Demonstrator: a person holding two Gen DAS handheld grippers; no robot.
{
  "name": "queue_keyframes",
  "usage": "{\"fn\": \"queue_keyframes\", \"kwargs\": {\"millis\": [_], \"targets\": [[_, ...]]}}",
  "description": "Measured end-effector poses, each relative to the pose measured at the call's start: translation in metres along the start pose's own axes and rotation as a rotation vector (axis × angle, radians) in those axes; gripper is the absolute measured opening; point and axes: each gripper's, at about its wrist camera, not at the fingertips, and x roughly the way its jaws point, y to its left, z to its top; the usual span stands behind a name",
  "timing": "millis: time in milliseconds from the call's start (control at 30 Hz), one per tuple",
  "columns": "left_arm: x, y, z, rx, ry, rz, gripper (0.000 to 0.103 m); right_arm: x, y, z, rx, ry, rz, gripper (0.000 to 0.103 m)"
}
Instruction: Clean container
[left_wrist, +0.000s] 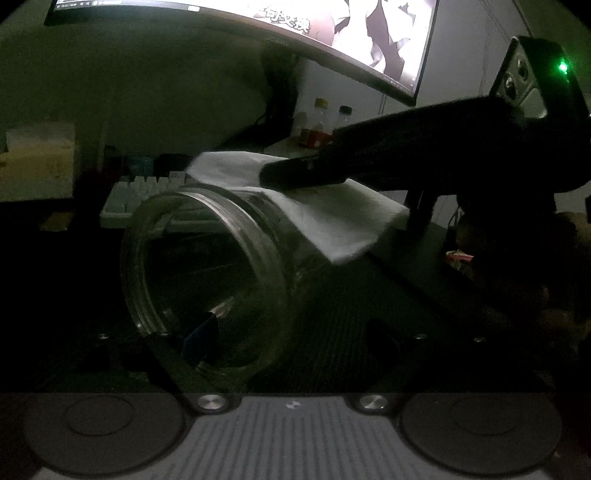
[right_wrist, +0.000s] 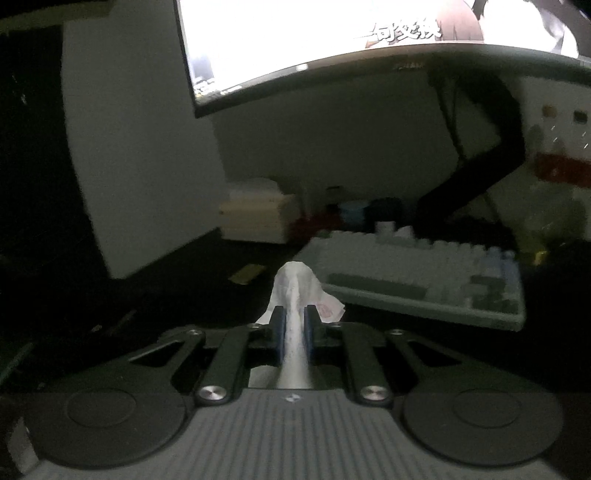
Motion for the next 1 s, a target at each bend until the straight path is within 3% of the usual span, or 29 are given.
{"fn": "queue_keyframes", "kwargs": {"millis": [100, 200, 1000], "targets": [[-0.002, -0.002, 0.0, -0.005, -0.001, 0.002, 0.087, -0.001, 0.0, -0.002, 0.001, -0.009, -0.001, 0.013], [-0.004, -0.027, -0.001, -0.033, -0.01, 0.05, 0.087, -0.002, -0.004, -0.003, 0.017, -0.016, 0.011, 0.013], [-0.004, -0.024, 0.002, -0.022, -0.006, 0.048, 0.091, -0.004, -0.011, -0.005, 0.06, -0.046, 0.038, 0.012]]}}
